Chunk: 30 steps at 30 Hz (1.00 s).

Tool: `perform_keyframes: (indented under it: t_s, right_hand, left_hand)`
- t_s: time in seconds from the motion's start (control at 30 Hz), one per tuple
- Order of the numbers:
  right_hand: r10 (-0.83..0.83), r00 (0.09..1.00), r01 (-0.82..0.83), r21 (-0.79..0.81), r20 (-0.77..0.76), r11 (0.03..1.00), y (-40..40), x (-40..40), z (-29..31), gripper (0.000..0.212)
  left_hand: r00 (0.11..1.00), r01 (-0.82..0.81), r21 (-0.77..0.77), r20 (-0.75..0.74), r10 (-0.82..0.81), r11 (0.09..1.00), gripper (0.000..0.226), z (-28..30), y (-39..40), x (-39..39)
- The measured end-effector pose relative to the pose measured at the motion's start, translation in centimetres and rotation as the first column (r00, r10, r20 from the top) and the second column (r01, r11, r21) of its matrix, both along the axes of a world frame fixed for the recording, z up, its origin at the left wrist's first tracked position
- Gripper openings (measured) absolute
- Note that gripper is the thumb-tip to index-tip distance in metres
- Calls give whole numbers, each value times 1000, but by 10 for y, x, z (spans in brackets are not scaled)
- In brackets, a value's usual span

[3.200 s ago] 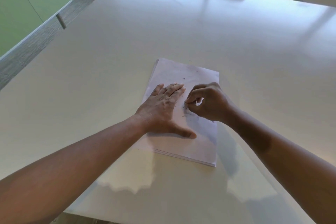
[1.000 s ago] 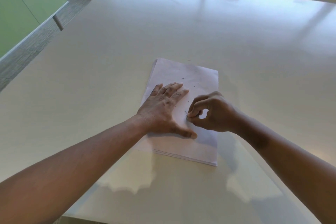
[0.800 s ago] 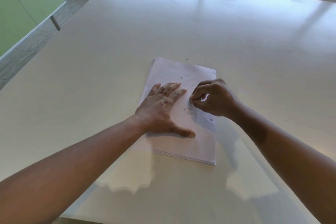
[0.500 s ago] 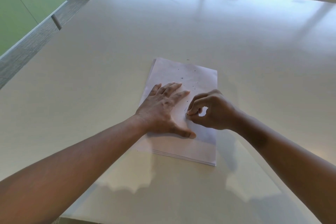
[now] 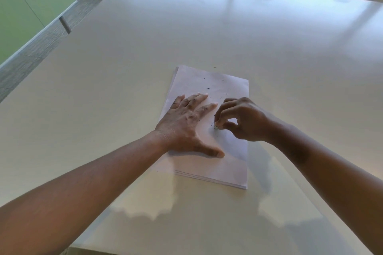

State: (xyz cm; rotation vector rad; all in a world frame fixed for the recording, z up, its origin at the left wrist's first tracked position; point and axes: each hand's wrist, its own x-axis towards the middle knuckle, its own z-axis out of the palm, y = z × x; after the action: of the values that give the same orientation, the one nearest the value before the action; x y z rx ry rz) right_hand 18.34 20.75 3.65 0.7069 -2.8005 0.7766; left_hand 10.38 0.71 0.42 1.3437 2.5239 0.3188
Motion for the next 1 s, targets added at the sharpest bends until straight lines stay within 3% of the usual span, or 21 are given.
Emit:
perform_keyframes:
  t_s: [0.13,0.4,0.63,0.87,1.0]
  right_hand:
    - [31,997,-32,-7,-65,999,-10,-12,0,14]
    - [93,994,-97,78,55,992,16,-11,7,14]
    - [115,991,-110,86,-62,990,-1,-18,3,14]
    - [167,985,-172,145,44,974,17,-10,9,17]
    - [156,987,-147,160,-41,976,3,-15,5,18]
  left_hand:
    - [1000,0,4,-19,0,1000,140,0,1,1]
    - [1000,-4,3,1,4,1000,140,0,0,0]
    - [1000,2,-12,-21,-2,1000,144,1,0,0]
    - [1000,1,-19,-7,-1,1000,140,1,0,0]
    - [1000,3,-15,-11,-3,1000,141,2,1,0]
